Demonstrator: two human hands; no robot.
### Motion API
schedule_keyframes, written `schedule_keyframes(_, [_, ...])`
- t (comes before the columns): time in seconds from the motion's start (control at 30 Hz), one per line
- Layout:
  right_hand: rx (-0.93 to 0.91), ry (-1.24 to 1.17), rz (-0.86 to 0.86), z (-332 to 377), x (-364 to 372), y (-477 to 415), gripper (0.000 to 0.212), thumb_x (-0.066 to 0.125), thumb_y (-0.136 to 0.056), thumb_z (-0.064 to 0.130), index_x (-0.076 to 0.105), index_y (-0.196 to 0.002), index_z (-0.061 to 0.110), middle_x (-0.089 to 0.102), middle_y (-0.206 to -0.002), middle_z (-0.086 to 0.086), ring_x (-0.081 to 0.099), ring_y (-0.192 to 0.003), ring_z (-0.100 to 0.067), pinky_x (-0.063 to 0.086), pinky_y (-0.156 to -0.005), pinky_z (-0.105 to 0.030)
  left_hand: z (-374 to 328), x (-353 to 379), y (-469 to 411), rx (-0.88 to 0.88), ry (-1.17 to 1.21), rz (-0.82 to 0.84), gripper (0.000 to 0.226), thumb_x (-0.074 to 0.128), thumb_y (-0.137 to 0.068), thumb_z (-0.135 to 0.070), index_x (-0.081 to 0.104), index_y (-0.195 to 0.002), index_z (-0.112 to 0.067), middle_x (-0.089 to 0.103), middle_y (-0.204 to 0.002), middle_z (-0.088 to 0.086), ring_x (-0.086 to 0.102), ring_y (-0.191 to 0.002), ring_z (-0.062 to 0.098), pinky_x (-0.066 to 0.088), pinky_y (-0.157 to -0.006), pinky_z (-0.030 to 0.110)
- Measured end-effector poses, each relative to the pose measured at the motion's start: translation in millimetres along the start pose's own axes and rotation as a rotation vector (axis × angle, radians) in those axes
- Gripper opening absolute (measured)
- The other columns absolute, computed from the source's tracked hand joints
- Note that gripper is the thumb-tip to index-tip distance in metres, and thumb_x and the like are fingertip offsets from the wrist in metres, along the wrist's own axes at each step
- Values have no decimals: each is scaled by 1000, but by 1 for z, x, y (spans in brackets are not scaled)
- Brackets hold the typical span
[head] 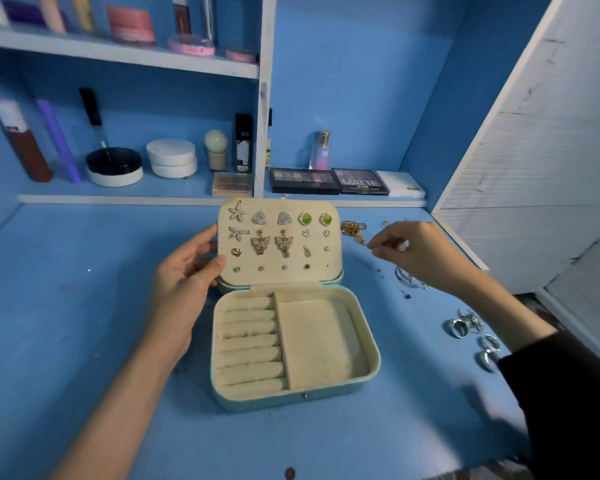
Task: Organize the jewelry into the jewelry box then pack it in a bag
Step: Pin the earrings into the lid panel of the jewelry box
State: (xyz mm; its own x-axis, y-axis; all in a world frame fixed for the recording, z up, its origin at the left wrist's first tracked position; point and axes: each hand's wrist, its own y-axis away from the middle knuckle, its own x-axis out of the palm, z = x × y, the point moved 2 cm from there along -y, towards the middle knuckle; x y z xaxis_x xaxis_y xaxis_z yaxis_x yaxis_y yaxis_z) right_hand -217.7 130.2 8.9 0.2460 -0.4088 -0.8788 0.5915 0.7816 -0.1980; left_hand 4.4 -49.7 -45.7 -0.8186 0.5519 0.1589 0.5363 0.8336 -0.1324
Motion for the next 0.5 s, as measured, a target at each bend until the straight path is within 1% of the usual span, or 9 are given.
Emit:
schedule_keyframes(0.1, [34, 79, 66, -11, -6, 3, 9, 67, -84, 10, 74, -89, 12, 65, -79, 5, 51, -66, -3, 35, -61, -1, 1, 0, -1, -2, -5, 8, 47, 54, -88, 8, 58, -120, -27, 67, -97, -6, 60, -82, 5, 47, -63, 12])
schedule_keyframes(0.2, [48, 124, 118, -20, -7, 6, 9, 69, -81, 11, 75, -84, 17, 63, -73, 11, 53, -64, 2, 38, -60, -3, 3, 0, -2, -1, -2, 7, 47, 54, -88, 7, 59, -117, -29, 68, -98, -6, 60, -85, 8, 47, -65, 14])
schedule_keyframes(0.27, [53, 150, 152, -24, -5, 7, 8, 70, -79, 14, 75, -81, 20, 60, -70, 16, 55, -66, -3, 43, -64, -10, 4, -1, -2, -1, -2, 8, 47, 54, -88, 7, 58, -120, -26, 68, -99, -5, 60, -85, 9, 47, -62, 11])
schedule_keyframes(0.33, [63, 172, 174, -25, -3, 8, 4, 72, -78, 19, 74, -80, 22, 61, -71, 15, 58, -72, -10, 50, -71, -26, 4, -1, -2, -2, -5, 10, 47, 54, -88, 8, 58, -123, -23, 67, -100, -4, 61, -84, 8, 46, -59, 10])
schedule_keyframes(0.37, [68, 184, 181, -24, -1, 9, 3, 72, -78, 21, 74, -80, 22, 60, -71, 16, 58, -74, -10, 50, -72, -30, 4, -1, -3, -1, -5, 11, 47, 54, -88, 8, 57, -124, -22, 67, -100, -4, 60, -83, 7, 46, -59, 10])
schedule_keyframes(0.43, [79, 201, 187, -24, 2, 10, 2, 72, -78, 24, 74, -79, 24, 62, -73, 14, 58, -76, -11, 50, -73, -32, 4, -1, -2, 4, -1, 12, 47, 53, -88, 8, 57, -124, -23, 67, -100, -3, 60, -83, 7, 46, -59, 10])
schedule_keyframes(0.5, [93, 222, 188, -23, 6, 11, 3, 70, -79, 24, 73, -79, 24, 66, -77, 10, 59, -78, -13, 50, -73, -33, 3, 0, -2, 7, 7, 10, 47, 53, -88, 8, 58, -121, -25, 67, -99, -3, 60, -82, 6, 46, -59, 9])
